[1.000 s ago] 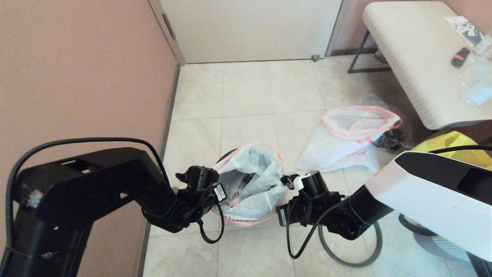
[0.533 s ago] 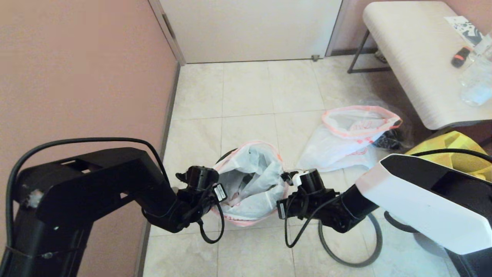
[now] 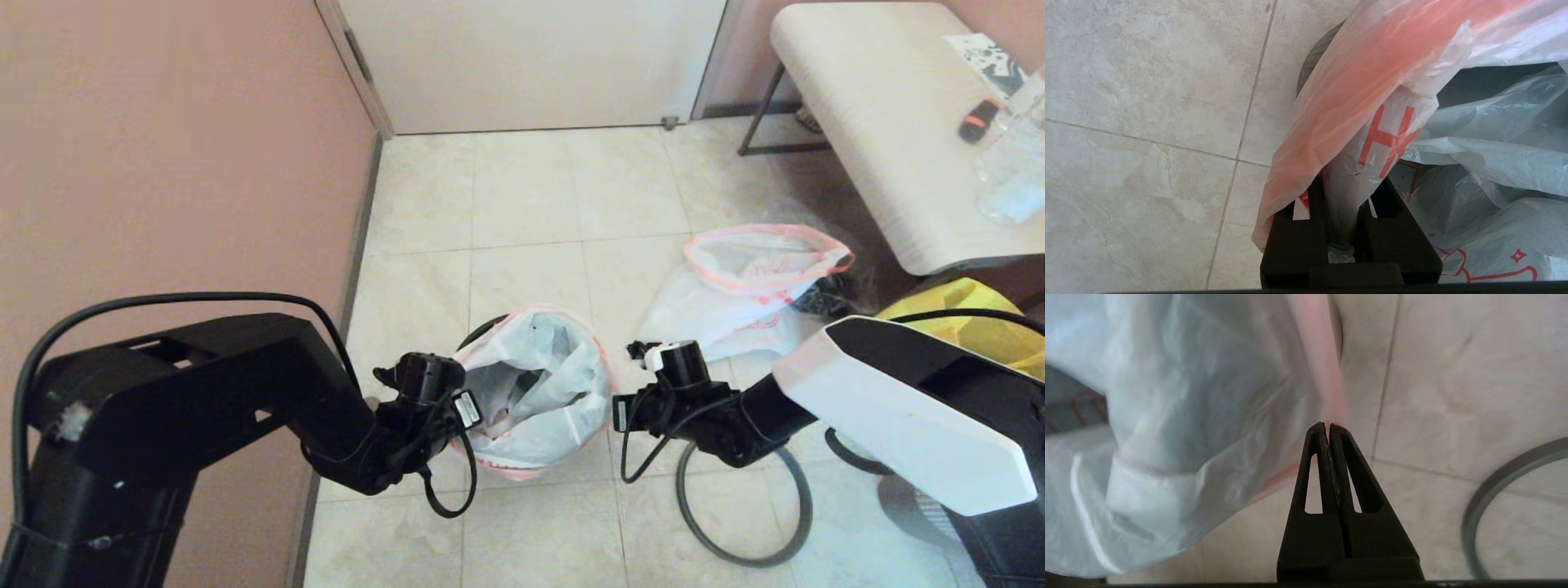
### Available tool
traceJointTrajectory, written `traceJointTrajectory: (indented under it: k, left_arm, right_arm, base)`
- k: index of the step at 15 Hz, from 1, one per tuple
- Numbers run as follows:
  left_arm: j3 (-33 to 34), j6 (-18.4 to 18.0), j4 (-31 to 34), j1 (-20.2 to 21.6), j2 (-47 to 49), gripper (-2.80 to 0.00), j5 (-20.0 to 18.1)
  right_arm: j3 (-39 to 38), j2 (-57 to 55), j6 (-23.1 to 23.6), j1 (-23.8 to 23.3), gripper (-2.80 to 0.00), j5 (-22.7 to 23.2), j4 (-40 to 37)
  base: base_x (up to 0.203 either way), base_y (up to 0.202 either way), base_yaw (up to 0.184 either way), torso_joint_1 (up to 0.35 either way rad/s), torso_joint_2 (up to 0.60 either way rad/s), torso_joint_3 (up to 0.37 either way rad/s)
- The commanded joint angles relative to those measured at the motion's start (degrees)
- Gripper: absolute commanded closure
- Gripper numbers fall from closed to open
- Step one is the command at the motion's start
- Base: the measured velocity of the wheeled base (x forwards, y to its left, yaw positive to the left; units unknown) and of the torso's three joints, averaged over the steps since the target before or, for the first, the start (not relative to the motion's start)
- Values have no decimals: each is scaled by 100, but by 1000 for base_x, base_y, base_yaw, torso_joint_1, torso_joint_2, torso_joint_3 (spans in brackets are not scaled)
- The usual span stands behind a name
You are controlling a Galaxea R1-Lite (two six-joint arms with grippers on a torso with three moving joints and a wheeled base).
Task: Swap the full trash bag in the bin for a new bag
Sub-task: Put the new garbage bag on the trash can
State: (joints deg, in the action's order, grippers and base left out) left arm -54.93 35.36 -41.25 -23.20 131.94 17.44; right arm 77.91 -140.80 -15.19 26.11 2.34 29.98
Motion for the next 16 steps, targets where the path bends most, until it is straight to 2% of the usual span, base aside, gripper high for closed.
traceJointTrajectory:
  k: [1,4,6,8,11,12,14,16]
  left_arm:
    - [0,23,-23,0,-1,0,13]
    - [0,23,-23,0,-1,0,13]
    - [0,23,-23,-9,-1,0,13]
    - [17,23,-27,-9,-15,0,13]
    - [42,23,128,-83,-162,0,60]
    - [12,53,454,-124,-273,0,150]
    - [-101,410,848,-141,-406,0,273]
    - [-279,794,1591,-275,-471,0,320]
  right_arm:
    - [21,78,-12,-43,0,3,9]
    - [-566,333,-28,91,0,10,13]
    - [-1221,785,-173,533,0,11,15]
    - [-1442,941,-327,919,0,-33,8]
    - [-1212,905,-299,943,0,-570,-8]
    - [-1208,939,-249,940,0,-773,-14]
    - [-1217,996,-176,931,0,-1025,-28]
    - [-1243,1057,-54,931,0,-1409,-19]
  base:
    - [0,0,0,0,0,0]
    - [0,0,0,0,0,0]
    - [0,0,0,0,0,0]
    - [0,0,0,0,0,0]
    - [0,0,0,0,0,0]
    - [0,0,0,0,0,0]
    - [0,0,0,0,0,0]
    - [0,0,0,0,0,0]
